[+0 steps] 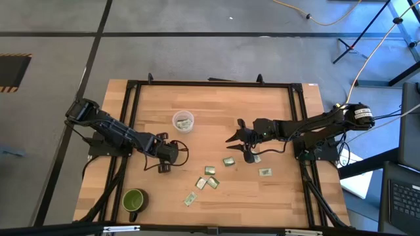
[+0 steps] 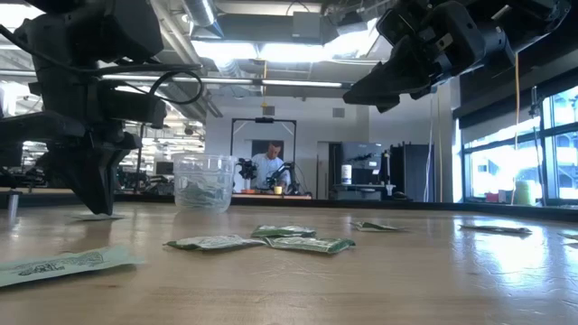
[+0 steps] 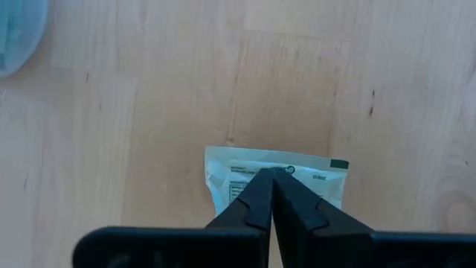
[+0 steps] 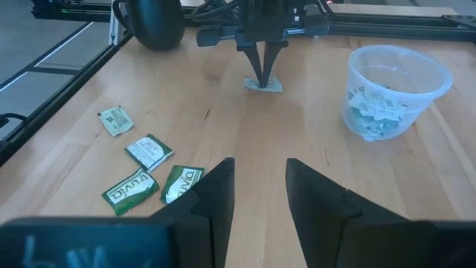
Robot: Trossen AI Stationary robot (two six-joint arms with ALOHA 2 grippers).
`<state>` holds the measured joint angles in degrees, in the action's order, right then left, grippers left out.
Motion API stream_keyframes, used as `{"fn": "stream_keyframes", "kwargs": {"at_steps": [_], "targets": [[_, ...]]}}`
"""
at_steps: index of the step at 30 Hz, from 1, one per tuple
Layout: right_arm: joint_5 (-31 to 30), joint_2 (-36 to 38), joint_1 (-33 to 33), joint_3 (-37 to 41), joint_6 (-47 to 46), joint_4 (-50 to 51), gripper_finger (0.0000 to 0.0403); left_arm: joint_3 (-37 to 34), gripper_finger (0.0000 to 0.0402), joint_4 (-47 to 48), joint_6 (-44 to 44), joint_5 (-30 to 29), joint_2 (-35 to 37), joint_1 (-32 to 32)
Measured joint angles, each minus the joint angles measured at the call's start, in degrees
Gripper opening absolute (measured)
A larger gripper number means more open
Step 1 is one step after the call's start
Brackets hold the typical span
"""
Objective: Pick and place Stevia / Truvia into bins
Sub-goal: Put the light green stevia packet into the transparent container
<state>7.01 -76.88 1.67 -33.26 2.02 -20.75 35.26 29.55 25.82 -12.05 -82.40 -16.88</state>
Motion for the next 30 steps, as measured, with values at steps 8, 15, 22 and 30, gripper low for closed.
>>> {"fn": "stream_keyframes", "kwargs": {"at_steps": [8,15,22,30], "targets": [[0.0,0.0,0.0,0.0,0.0,0.0,0.0125,0.0,0.0002,0.1,0.5,0.0,0.0,0.0],[0.0,0.0,0.0,0.0,0.0,0.0,0.0125,0.0,0.0033,0.2,2.1,1.5,0.1,0.2],[0.0,0.0,0.0,0.0,0.0,0.1,0.0125,0.0,0.0066,0.2,4.4,2.1,0.1,0.2],[0.0,0.0,0.0,0.0,0.0,0.1,0.0125,0.0,0.0039,0.2,4.5,2.3,0.1,0.1]]}}
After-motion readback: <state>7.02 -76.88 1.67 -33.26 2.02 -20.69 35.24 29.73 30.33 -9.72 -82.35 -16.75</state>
